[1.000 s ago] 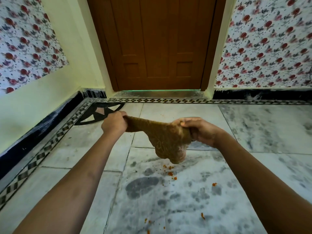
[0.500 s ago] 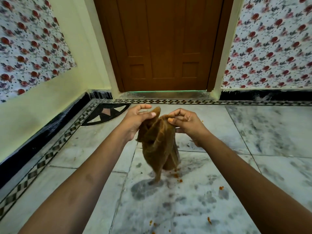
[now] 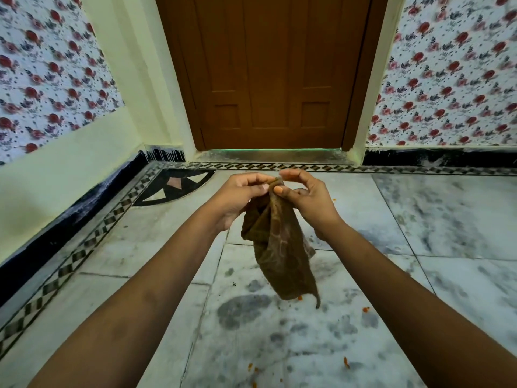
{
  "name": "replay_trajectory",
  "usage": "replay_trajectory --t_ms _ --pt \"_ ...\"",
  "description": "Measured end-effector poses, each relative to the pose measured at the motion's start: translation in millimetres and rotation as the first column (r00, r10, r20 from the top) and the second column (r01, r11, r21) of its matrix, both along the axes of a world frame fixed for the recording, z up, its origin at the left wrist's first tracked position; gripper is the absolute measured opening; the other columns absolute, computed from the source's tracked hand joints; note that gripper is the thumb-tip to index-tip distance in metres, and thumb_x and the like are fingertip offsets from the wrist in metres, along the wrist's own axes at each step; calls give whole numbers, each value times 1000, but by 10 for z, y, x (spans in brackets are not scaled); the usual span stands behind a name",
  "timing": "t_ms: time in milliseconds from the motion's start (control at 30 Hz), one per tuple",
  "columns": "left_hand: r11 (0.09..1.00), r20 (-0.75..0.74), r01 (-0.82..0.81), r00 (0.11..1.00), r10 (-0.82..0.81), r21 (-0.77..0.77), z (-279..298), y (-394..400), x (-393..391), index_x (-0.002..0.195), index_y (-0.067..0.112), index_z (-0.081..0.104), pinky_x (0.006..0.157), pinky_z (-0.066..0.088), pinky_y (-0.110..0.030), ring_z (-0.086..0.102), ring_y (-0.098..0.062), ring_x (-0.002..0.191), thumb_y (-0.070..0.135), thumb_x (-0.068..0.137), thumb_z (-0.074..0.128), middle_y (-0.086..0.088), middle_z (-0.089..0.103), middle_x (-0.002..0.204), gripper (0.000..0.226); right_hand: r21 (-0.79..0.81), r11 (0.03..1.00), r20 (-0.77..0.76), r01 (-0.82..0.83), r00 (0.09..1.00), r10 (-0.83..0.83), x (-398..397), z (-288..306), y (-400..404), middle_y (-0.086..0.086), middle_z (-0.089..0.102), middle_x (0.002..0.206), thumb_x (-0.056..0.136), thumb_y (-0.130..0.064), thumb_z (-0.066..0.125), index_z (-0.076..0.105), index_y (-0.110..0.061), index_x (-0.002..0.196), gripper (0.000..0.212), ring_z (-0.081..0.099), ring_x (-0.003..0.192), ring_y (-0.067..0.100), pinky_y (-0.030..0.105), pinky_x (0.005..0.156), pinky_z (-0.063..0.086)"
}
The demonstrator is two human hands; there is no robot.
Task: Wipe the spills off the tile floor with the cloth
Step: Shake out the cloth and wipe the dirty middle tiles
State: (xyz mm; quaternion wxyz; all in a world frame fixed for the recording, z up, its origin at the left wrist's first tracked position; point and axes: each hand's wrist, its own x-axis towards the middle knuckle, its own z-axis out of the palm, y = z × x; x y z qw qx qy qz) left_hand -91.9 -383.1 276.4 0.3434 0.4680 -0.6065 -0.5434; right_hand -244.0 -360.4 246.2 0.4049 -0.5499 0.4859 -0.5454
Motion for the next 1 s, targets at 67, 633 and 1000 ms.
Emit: replay_trajectory --t_ms 67,633,1000 --pt "1000 28 4 1000 -4 -12 11 6 -4 95 21 66 70 45 -24 59 -12 88 4 94 48 0 66 87 24 4 1000 -34 -14 999 14 -5 -25 -14 2 67 95 85 -14 65 66 -21 96 13 64 88 18 28 80 55" --pt "920 459 -170 826 329 -353 -95 -178 202 82 16 49 61 50 -23 56 -12 71 -1 81 63 -6 57 87 22 55 981 -50 187 982 -184 -299 -211 -55 2 61 91 95 -12 49 57 -12 101 10 58 90 15 15 72 48" --pt "924 475 261 874 -103 -281 -383 -36 -9 125 33 49 96 38 -33 39 -19 127 34 83 67 2 42 139 46 163 984 33 73 996 -79 -378 -185 38 5 59 91 98 -20 43 55 -20 95 12 58 92 27 46 78 53"
